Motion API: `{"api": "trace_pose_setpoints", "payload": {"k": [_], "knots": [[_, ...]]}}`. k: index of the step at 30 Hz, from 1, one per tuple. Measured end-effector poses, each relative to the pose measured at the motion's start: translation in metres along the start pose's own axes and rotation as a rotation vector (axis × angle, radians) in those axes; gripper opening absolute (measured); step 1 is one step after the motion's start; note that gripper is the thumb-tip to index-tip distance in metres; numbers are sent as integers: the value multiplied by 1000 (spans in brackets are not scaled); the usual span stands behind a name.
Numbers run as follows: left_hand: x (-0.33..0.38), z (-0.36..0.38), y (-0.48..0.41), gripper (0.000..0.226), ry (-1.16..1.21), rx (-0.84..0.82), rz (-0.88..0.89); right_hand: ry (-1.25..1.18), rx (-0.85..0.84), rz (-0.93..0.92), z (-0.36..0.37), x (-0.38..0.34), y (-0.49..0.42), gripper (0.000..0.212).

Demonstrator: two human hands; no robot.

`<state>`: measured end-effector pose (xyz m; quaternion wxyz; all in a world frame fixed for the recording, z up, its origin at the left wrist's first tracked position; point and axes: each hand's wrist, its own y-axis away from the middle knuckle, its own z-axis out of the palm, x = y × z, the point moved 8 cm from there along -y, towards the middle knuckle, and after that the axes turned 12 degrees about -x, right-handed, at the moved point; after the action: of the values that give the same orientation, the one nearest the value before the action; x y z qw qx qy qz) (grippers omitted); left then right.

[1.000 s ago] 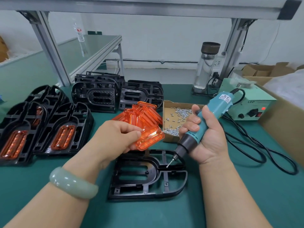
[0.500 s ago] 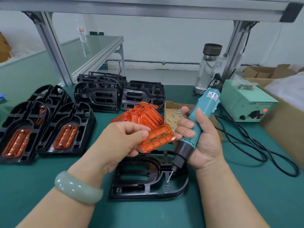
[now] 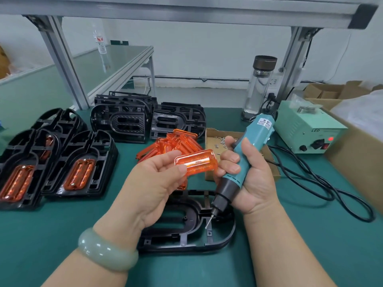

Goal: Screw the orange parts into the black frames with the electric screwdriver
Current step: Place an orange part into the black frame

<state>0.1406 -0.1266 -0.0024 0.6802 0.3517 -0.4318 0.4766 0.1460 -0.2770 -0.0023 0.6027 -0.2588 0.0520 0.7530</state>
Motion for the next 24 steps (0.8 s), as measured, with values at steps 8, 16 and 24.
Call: {"api": "trace_pose_setpoints", "payload": {"k": [8, 16, 24], "knots": [[22, -2, 0, 41, 87, 138, 119, 1, -83, 61, 9, 11, -1, 50], [40, -22, -7, 13, -217, 17, -26, -34, -37, 2, 5, -1, -1, 59], [26, -14, 3, 19, -996, -234, -126, -70, -30, -5, 2, -5, 0, 53]]}}
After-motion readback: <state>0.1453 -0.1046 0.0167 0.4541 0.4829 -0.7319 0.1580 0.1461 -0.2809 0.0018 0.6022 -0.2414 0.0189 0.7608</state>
